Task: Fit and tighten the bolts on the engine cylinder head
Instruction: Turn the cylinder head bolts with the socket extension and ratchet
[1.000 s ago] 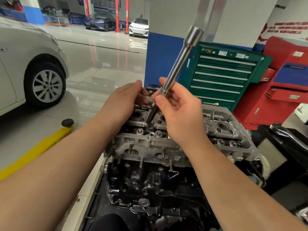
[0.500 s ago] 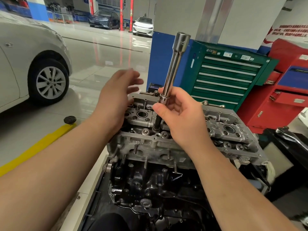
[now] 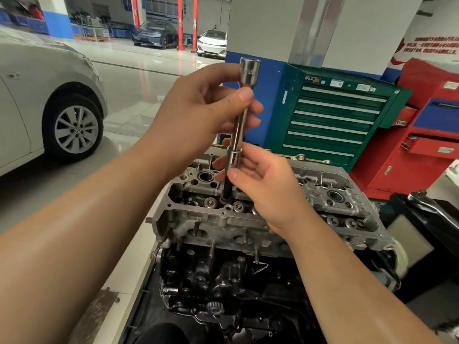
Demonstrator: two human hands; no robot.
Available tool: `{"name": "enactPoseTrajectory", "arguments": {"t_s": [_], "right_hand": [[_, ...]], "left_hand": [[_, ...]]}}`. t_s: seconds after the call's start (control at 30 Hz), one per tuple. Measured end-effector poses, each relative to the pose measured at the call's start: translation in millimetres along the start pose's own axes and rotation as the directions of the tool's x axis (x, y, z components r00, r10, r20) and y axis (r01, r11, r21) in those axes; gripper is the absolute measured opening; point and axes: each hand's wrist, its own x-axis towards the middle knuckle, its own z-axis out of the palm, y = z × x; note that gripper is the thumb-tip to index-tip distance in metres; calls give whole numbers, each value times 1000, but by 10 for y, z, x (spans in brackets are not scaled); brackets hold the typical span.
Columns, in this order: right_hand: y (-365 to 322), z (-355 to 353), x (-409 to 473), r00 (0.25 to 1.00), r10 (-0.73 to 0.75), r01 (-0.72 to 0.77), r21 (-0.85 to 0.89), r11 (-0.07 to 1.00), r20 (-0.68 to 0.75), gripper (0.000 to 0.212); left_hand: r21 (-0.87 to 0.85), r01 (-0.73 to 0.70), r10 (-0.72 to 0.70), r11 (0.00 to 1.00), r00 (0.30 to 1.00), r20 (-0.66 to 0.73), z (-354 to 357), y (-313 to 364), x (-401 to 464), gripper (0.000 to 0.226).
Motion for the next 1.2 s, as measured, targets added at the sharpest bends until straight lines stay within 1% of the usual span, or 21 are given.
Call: {"name": "enactPoseTrajectory", "arguments": {"t_s": [0.07,0.13,0.2,0.27,0.33,0.37,0.43,0.5,0.57,0.63,0.7,0.77,0.83,0.87,0.9,0.97,1.0,1.03,1.1,1.13,1.2], "right_hand": [[15,10,16,1000,18,-19,-27,999,-23,36],[34,27,36,997,31,-34,-41,999,-66,34],[54,34,41,996,37,-42,-65,997,-83,35],[36,30,28,997,25,-31,-80,996,-79,32],[22,16,9,998,-2,-2,-50,999,-70,25],[19,9,1,998,-4,2,-24,1000,-67,26],[24,-2,2,997,6,-7,-14,1000,-74,32],[37,4,19,996,12,-17,-50,999,-88,32],[42,17,33,995,28,-34,-61,998,-95,32],[42,20,35,994,40,-46,-66,997,-97,36],[30,14,26,997,26,-27,-11,1000,-72,33],[29,-3,8,999,5,-2,63,998,-54,27],[21,-5,1,997,10,-3,90,996,-70,29],[19,-2,7,996,14,-8,78,997,-85,30],[20,6,17,995,18,-12,55,998,-100,29],[31,21,37,992,26,-25,10,1000,-122,27],[38,20,45,991,31,-32,-5,999,-127,28],[40,16,47,991,36,-38,-12,999,-133,29],[33,7,42,992,42,-39,24,999,-117,31],[34,2,36,995,45,-40,52,998,-88,31],[26,5,17,998,49,-47,69,997,-31,31]], "left_hand": [[50,5,-4,999,1000,-19,-8,12,5,29],[168,-13,26,986,996,-80,17,19,-1,34],[260,-36,64,965,993,-100,34,14,-2,36],[240,-41,64,970,994,-89,42,23,-4,37],[167,-16,24,986,999,-46,30,41,-1,47],[140,-5,7,990,1000,-16,18,47,1,50],[120,8,-11,993,1000,17,-1,54,5,48],[179,-1,5,984,1000,-19,4,59,7,45],[297,-27,50,955,996,-68,32,65,5,46],[342,-29,64,939,994,-92,54,76,2,48],[292,6,21,956,996,-91,39,86,12,51],[170,45,-40,984,999,-33,15,102,17,54],[113,69,-73,991,997,26,3,112,15,53],[137,70,-74,988,997,28,12,113,17,50],[196,61,-64,979,998,11,28,111,19,48],[337,36,-15,941,998,-63,64,93,15,45],[363,35,4,931,994,-105,77,86,16,44],[355,44,7,934,990,-140,79,81,18,43],[302,83,-30,950,984,-176,60,75,13,46],[259,105,-62,960,984,-169,43,80,9,48],[155,121,-105,981,989,-107,15,90,-6,50]]}}
